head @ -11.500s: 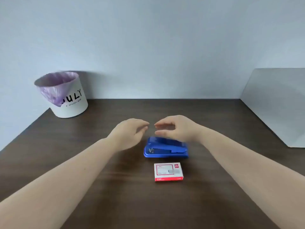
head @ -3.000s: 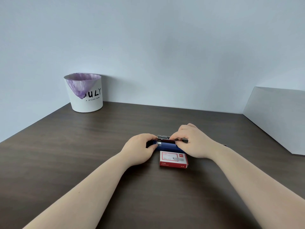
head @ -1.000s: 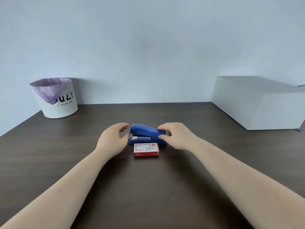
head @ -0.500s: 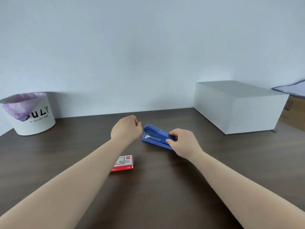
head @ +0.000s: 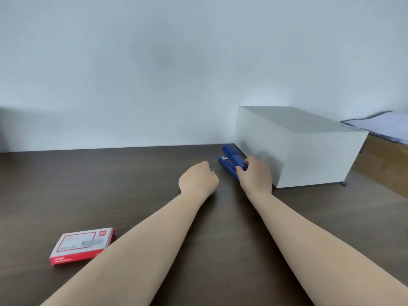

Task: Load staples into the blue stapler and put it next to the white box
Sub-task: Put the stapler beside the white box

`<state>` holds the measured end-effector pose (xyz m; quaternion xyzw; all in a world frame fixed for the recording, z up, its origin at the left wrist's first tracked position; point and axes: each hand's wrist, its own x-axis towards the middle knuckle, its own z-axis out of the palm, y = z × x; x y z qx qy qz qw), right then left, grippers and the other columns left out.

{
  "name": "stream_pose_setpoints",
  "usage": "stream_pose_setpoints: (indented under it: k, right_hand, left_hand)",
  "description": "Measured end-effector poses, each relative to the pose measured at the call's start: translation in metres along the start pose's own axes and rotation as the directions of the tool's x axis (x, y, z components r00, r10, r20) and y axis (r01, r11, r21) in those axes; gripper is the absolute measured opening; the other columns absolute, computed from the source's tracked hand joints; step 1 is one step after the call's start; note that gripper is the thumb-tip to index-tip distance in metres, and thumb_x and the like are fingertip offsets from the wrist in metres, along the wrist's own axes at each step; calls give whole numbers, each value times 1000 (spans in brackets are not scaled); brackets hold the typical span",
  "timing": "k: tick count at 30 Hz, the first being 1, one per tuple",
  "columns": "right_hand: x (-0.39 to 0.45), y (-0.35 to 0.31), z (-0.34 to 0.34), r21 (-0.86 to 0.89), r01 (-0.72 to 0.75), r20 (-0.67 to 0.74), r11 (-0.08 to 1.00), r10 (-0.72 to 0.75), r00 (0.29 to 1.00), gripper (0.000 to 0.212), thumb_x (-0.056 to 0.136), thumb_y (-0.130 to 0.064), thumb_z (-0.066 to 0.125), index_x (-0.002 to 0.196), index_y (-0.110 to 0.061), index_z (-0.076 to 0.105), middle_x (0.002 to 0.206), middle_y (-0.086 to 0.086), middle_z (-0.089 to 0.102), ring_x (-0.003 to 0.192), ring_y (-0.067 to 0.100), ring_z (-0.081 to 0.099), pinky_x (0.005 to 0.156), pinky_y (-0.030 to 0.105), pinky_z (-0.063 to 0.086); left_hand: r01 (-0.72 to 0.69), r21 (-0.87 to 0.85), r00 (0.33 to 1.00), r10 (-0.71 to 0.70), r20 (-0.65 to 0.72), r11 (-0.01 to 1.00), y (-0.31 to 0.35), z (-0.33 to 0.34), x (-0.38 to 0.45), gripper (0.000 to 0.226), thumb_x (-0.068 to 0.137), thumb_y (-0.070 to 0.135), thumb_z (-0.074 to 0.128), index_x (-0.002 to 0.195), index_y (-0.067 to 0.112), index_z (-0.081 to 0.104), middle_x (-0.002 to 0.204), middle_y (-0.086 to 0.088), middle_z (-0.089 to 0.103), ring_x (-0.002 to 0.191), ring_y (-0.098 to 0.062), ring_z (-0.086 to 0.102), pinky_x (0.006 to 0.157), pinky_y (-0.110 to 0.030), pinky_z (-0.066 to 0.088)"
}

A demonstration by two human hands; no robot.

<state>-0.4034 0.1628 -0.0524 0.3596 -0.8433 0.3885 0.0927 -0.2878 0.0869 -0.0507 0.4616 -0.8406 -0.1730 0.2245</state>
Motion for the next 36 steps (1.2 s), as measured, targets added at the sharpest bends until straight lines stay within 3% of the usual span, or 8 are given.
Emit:
stream_pose_setpoints:
  k: [8,11,16,19,25,29,33,36]
  right_hand:
    - [51,8,22,-165,61,13,984,-60,998,13,93,-11,46,97,0,52,97,21,63,89,38,57,62,36,33]
    - [63,9,28,-193,85,1,977,-87,996,13,91,-6,42,98,0,51,108,22,53,84,38,54,62,36,34]
    - [73,5,38,17,75,25,997,-75,997,19,92,-11,31,88,-18,48,102,13,38,78,30,42,69,35,34]
    - [82,10,44,-63,74,24,995,-73,997,22,93,-10,34,105,-5,51,100,10,36,77,29,41,65,31,27]
    - [79,11,45,-242,109,56,964,-99,994,19,91,-5,41,103,2,54,118,21,43,76,34,47,67,37,38]
    - [69,12,38,-208,78,67,975,-65,996,20,90,-7,42,107,-2,52,119,20,44,92,39,54,71,37,41]
    - [44,10,19,-78,39,69,996,-33,997,29,92,-14,42,117,-5,53,121,21,49,102,38,54,84,41,46]
    - [12,13,-1,16,48,125,999,-49,991,27,90,-15,46,111,-6,60,113,17,62,102,32,58,84,34,45]
  left_hand:
    - [-50,48,998,52,-33,998,7,14,31,18,88,28,43,89,15,56,94,-3,65,77,-24,50,67,-30,40]
    - [-63,57,997,65,-34,996,9,18,36,16,87,27,44,88,15,55,92,-3,64,76,-25,49,65,-30,38]
    - [-94,85,995,96,-29,992,9,22,38,14,87,28,46,88,16,53,92,-2,64,76,-25,48,64,-30,37]
    - [-99,76,995,101,-26,992,8,22,38,14,86,28,46,89,17,54,92,-1,64,76,-25,49,64,-30,38]
    - [-103,73,994,105,-24,992,9,20,36,14,86,29,47,88,17,53,93,-2,64,77,-24,48,65,-30,38]
    - [-102,68,994,104,-27,992,8,17,33,15,87,29,47,88,16,54,93,-2,65,77,-24,49,65,-31,38]
    - [-115,63,993,116,-15,991,9,14,26,16,87,28,46,89,15,55,93,-4,65,77,-25,50,64,-31,40]
    - [-133,60,991,133,10,989,10,13,17,16,87,28,45,88,14,54,93,-6,66,78,-27,52,65,-32,42]
